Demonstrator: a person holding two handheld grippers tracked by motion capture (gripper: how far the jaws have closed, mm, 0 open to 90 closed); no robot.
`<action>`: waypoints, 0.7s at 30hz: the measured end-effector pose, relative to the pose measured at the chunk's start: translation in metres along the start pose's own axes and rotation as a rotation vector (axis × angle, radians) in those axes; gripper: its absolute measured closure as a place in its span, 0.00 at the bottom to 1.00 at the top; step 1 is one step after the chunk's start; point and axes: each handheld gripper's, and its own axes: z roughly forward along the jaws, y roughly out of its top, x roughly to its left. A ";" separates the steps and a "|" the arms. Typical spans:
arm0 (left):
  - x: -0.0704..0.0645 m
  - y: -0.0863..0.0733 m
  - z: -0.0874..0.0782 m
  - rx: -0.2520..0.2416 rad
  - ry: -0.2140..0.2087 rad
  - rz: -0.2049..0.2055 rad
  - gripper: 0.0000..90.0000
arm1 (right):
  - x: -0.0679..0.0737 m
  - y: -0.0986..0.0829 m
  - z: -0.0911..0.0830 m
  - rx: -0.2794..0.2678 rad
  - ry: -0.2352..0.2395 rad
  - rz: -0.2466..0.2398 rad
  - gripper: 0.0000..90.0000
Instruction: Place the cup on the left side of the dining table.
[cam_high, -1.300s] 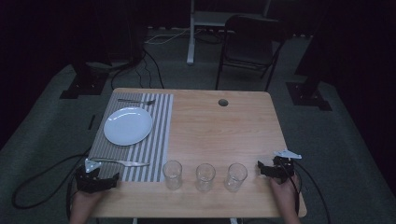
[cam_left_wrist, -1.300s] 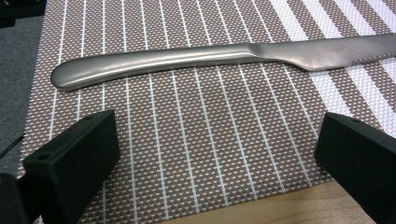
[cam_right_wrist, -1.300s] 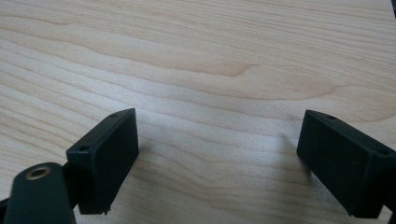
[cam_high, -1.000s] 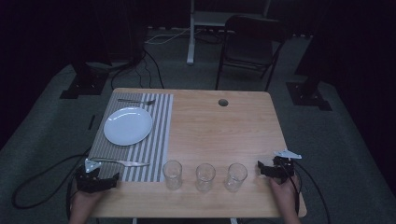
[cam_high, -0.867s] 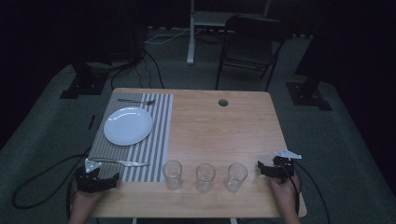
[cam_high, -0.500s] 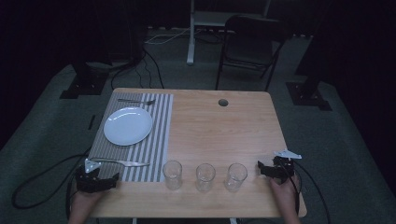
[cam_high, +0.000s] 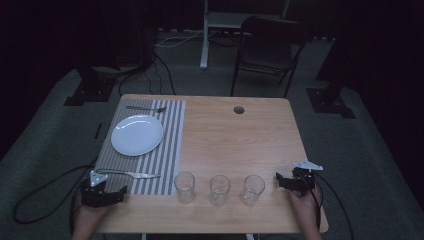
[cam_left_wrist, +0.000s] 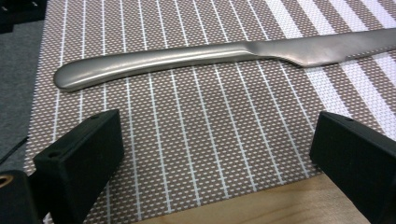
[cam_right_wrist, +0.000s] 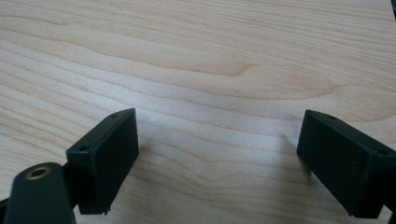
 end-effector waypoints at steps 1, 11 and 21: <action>0.000 0.000 0.000 -0.003 -0.010 0.003 0.04 | 0.000 0.000 0.000 0.000 0.000 0.000 0.14; 0.002 -0.001 -0.003 -0.029 -0.023 -0.002 0.04 | 0.000 0.000 0.000 0.000 0.000 0.000 0.14; 0.003 -0.001 -0.004 -0.027 -0.044 -0.007 0.04 | 0.000 0.000 0.000 0.000 0.000 0.000 0.14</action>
